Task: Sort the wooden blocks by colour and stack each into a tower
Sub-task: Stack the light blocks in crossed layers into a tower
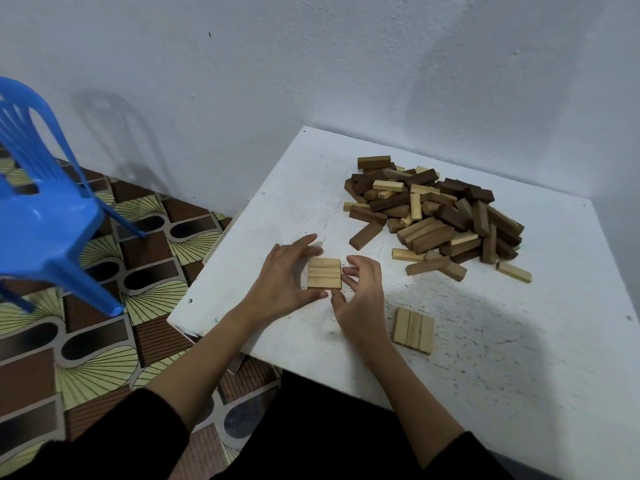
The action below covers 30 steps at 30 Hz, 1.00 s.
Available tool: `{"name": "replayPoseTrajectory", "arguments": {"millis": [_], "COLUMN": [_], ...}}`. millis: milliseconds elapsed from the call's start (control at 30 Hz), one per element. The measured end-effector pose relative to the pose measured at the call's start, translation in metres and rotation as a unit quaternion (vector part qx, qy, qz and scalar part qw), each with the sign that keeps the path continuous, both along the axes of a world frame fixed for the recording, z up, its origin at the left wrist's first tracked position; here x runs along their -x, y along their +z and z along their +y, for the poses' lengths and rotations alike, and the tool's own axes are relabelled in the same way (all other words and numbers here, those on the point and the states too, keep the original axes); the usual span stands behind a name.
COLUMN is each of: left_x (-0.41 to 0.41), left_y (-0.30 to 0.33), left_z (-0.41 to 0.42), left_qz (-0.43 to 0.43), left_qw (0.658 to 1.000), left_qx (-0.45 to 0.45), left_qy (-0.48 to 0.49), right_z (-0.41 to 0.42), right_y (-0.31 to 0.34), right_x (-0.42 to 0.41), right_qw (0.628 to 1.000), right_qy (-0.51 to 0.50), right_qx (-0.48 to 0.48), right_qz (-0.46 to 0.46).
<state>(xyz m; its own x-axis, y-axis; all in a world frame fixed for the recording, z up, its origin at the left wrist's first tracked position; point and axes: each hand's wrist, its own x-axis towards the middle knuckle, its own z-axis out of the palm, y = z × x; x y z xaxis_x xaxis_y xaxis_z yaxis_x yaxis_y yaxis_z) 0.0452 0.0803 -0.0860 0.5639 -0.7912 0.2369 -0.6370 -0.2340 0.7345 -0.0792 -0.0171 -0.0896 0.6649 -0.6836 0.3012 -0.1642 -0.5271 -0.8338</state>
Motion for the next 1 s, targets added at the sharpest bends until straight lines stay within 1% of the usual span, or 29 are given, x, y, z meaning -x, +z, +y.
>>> {"name": "replayPoseTrajectory", "arguments": {"millis": [300,400,500,567,667,800,933,1000], "left_x": [-0.003,-0.001,0.002,0.007,0.019,0.035,0.059,0.071], "left_y": [-0.004,-0.001,0.004,0.010,0.022,0.035,0.039,0.040], "left_z": [0.000,0.000,0.001,0.001,-0.006,-0.024,-0.042,-0.049], "left_qz": [-0.002,0.007,0.030,0.049,0.058,0.045,0.048,0.060], "left_qw": [1.000,1.000,0.999,0.998,0.997,0.993,0.986,0.982], "left_qx": [-0.012,-0.022,-0.008,0.015,0.049,0.071,0.060,0.049], "left_qy": [0.000,0.012,0.029,0.032,0.001,-0.083,-0.149,-0.170], "right_z": [0.000,0.000,-0.001,-0.007,-0.025,-0.049,-0.061,-0.064], "right_y": [0.003,0.005,0.013,0.020,0.039,0.060,0.071,0.070], "right_x": [0.000,0.002,0.006,0.011,0.024,0.054,0.091,0.107], "right_qw": [1.000,0.999,0.995,0.994,0.991,0.983,0.986,0.986], "right_qy": [0.001,0.014,0.046,0.059,0.084,0.130,0.105,0.092], "right_qx": [-0.015,-0.036,-0.064,-0.053,-0.037,-0.010,-0.033,-0.018], "right_qz": [0.013,0.022,0.055,0.075,0.101,0.131,0.128,0.140]}}
